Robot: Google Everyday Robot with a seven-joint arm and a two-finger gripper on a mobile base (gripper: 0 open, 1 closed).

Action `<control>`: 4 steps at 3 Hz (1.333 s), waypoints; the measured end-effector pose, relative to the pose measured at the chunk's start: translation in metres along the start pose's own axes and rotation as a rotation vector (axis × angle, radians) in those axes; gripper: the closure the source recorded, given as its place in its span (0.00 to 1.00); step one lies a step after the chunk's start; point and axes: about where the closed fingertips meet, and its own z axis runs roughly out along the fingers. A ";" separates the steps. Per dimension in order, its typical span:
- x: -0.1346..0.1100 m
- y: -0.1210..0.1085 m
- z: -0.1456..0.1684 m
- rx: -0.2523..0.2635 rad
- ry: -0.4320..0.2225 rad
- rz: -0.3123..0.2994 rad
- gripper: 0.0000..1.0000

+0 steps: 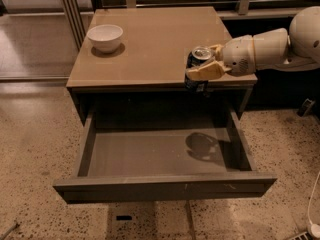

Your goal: Pick pepsi can from top drawer and place on counter

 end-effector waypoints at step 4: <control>0.002 -0.079 0.018 0.044 0.034 0.058 1.00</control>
Offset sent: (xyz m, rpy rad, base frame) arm 0.0394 -0.0100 -0.0086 -0.0214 0.0216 -0.0475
